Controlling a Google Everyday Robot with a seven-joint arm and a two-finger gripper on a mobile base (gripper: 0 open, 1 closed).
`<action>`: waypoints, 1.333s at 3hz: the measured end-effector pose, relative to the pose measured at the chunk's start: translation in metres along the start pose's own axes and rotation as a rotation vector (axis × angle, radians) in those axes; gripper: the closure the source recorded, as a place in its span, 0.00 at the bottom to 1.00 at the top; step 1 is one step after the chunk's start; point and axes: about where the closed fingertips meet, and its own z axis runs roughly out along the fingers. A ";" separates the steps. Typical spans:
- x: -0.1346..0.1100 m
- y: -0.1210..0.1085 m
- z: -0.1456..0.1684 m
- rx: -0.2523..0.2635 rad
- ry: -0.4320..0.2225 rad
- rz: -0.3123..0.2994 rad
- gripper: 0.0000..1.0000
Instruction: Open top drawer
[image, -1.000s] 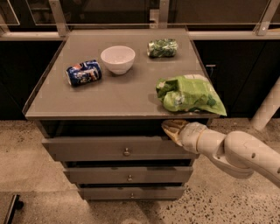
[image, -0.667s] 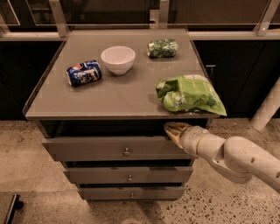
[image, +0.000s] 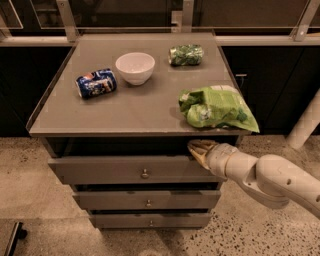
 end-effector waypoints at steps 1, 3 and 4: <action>-0.001 0.005 -0.003 -0.053 0.050 -0.022 1.00; 0.001 0.028 -0.029 -0.160 0.151 -0.018 1.00; -0.002 0.027 -0.030 -0.160 0.151 -0.018 1.00</action>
Offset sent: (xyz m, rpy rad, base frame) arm -0.1170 -0.0406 -0.0012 -0.2267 0.4022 0.2668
